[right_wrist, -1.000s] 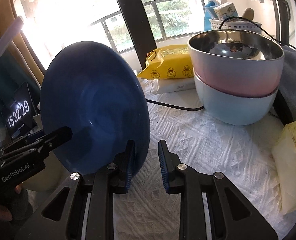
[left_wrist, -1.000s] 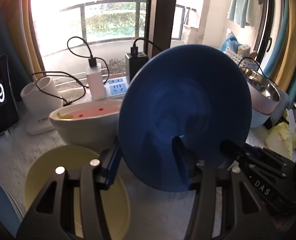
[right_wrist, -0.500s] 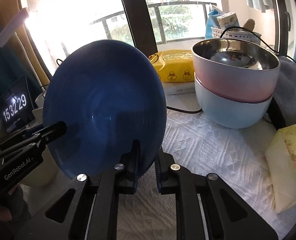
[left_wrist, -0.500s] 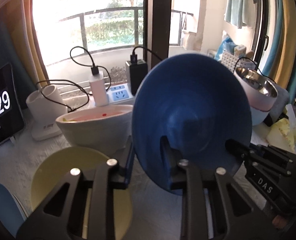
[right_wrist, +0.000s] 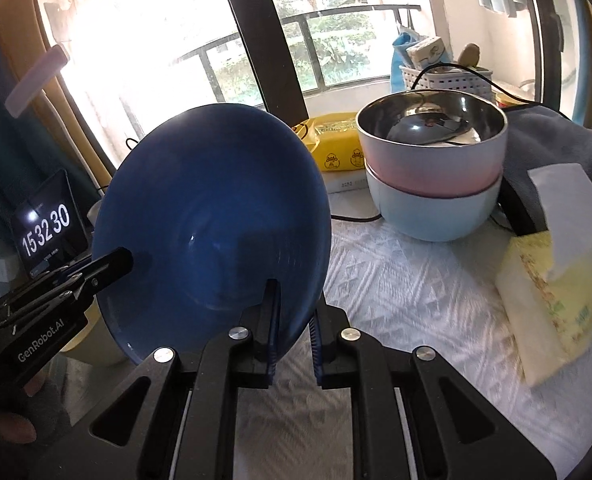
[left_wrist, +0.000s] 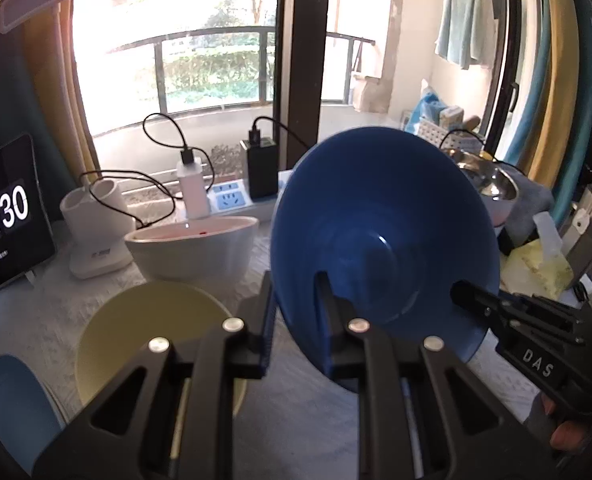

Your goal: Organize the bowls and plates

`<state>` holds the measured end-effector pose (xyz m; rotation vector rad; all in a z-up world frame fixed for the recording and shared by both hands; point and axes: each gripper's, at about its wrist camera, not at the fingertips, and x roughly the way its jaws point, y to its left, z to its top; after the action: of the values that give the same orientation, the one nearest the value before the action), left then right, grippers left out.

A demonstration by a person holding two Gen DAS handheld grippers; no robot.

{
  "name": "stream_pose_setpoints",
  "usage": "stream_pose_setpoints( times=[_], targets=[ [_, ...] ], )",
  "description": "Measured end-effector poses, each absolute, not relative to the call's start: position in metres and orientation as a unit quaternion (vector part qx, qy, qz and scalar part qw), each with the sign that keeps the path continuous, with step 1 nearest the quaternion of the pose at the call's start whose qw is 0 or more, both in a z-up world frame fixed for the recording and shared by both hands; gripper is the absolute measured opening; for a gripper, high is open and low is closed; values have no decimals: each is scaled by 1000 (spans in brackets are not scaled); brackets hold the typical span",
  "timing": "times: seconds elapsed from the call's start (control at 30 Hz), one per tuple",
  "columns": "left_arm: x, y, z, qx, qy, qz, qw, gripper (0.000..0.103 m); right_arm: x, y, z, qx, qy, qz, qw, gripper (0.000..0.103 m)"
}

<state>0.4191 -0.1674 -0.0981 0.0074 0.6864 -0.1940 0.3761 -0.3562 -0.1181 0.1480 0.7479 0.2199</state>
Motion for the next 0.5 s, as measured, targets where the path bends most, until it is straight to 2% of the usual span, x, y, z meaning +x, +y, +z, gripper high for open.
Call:
stream_pose_setpoints(
  times=[0.5],
  targets=[
    [371, -154, -81, -11, 324, -105, 940, 19, 334, -349, -102, 83, 372, 107, 918, 15]
  ],
)
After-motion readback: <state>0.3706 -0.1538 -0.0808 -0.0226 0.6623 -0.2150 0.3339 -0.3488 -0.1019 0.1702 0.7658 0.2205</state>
